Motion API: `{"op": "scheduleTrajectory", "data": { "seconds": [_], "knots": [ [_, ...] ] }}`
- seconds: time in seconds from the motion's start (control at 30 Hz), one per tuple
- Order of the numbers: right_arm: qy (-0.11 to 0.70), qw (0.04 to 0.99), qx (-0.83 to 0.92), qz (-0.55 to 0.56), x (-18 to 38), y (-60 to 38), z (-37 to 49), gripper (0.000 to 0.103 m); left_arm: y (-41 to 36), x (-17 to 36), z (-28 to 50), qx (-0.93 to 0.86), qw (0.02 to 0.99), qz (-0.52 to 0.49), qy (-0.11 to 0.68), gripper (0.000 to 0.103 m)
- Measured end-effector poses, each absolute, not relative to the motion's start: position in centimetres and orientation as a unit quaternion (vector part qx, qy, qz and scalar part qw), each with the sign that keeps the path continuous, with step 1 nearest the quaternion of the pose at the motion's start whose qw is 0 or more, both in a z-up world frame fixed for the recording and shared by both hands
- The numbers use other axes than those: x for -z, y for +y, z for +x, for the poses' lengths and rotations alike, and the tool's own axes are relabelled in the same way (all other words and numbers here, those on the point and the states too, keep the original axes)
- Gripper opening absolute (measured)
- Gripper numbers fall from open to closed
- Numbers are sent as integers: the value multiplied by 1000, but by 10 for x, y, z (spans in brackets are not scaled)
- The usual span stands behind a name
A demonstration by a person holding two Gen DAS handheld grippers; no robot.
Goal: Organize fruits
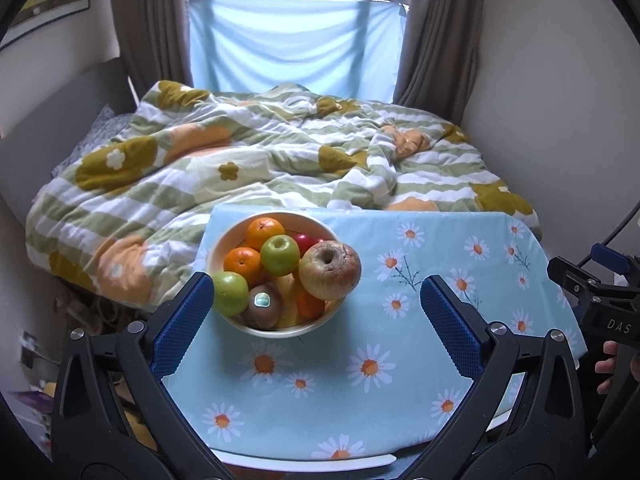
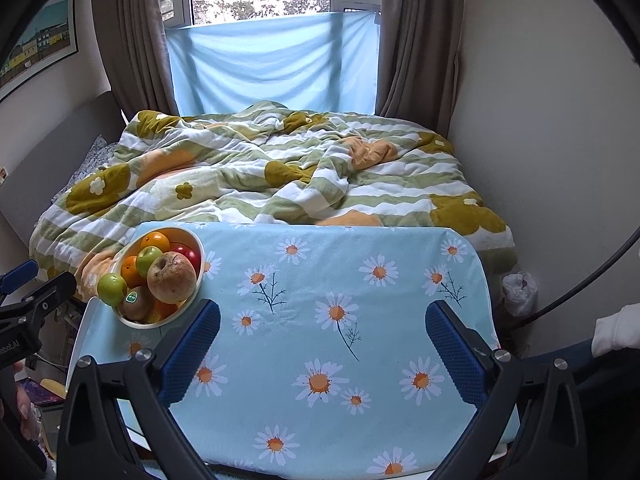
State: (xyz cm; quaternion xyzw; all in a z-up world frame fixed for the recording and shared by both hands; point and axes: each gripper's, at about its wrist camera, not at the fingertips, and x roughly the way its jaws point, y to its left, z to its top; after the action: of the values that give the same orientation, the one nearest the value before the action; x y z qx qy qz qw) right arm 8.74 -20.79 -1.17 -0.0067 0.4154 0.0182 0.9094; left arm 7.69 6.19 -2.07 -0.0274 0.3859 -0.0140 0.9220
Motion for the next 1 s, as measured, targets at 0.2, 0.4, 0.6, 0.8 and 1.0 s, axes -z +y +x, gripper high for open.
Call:
{"op": "scheduleTrajectory", "data": {
  "seconds": [0.2,0.4,0.6,0.8,1.0],
  "knots": [
    [416,909,-18,-6,12,-207,89,102,65,21,79,14,923,-27,384,103],
    [415,910,-19,-7,12,-207,91,102,67,18,80,11,925,-26,379,103],
    [414,910,-20,-5,11,-206,92,102,70,16,78,8,927,-28,375,103],
    [415,910,-21,-4,11,-206,94,102,71,14,74,7,927,-27,374,103],
    [417,909,-24,-5,9,-200,98,102,71,15,72,10,926,-31,375,103]
  ]
}}
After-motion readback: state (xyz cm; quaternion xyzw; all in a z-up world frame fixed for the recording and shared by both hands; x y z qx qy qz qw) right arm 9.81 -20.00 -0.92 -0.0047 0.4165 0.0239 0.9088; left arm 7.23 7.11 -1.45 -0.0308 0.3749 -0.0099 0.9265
